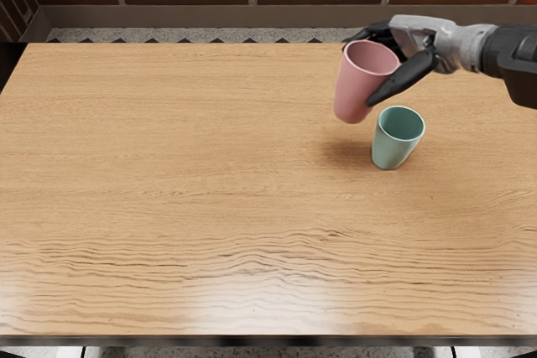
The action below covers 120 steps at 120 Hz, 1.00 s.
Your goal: Pick up cup and place in cup with right hand
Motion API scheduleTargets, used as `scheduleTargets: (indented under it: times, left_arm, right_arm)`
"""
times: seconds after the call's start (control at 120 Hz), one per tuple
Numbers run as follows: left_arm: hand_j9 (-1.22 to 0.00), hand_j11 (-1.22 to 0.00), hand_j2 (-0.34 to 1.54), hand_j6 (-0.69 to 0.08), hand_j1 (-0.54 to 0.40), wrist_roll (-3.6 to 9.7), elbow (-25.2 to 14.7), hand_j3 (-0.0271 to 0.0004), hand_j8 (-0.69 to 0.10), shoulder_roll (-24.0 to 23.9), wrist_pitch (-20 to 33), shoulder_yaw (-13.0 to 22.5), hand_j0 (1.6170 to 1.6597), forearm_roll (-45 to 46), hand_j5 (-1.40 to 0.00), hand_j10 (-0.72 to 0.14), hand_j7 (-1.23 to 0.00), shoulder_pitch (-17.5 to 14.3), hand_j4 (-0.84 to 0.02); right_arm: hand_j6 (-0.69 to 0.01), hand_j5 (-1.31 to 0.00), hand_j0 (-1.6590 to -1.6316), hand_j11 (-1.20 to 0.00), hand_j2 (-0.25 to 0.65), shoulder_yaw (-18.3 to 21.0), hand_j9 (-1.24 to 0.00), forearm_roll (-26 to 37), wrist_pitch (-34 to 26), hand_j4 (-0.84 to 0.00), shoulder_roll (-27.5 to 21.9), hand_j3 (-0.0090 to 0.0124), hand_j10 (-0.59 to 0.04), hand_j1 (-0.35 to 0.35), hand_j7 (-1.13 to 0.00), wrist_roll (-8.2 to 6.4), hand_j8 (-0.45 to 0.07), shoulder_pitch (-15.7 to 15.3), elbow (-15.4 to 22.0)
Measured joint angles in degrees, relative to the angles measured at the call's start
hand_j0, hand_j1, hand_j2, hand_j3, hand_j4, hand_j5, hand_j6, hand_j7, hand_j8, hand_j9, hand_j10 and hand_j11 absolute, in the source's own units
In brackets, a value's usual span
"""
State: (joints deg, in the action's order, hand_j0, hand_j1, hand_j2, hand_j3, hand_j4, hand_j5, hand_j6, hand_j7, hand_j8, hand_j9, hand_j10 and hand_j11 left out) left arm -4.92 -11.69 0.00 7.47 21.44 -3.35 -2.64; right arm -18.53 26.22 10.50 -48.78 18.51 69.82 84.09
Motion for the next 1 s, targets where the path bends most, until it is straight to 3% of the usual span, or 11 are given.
scheduleTargets:
  times: [0.458,0.658,1.0]
  left_arm:
    - [0.0,0.0,0.0,0.0,0.349,0.0,0.0,-0.0001,0.0,0.0,0.0,0.0,1.6581,0.0,0.0,0.0,0.0,0.0,0.0]
    - [0.0,0.0,0.0,0.0,0.349,0.0,0.0,-0.0001,0.0,0.0,0.0,0.0,1.6581,0.0,0.0,0.0,0.0,0.0,0.0]
    - [0.0,0.0,0.0,0.0,0.349,0.0,0.0,-0.0002,0.0,0.0,0.0,0.0,1.6581,0.0,0.0,0.0,0.0,0.0,0.0]
  right_arm:
    - [-0.284,-0.69,-1.6563,-0.69,0.088,-0.3,-0.69,-3.8,3.8,-0.346,-8.9,0.0005,-0.372,0.141,-0.65,-0.62,-0.261,0.0,2.5]
    - [-0.282,-0.68,-1.6561,-0.69,0.092,-0.1,-0.69,-3.9,4.6,-0.343,-10.5,0.0005,-0.37,0.145,-0.65,-0.88,-0.258,-0.5,2.7]
    - [-0.286,-0.68,-1.6563,-0.69,0.092,0.6,-0.69,-3.1,5.3,-0.346,-11.5,0.0005,-0.374,0.144,-0.65,-3.68,-0.262,-2.4,1.4]
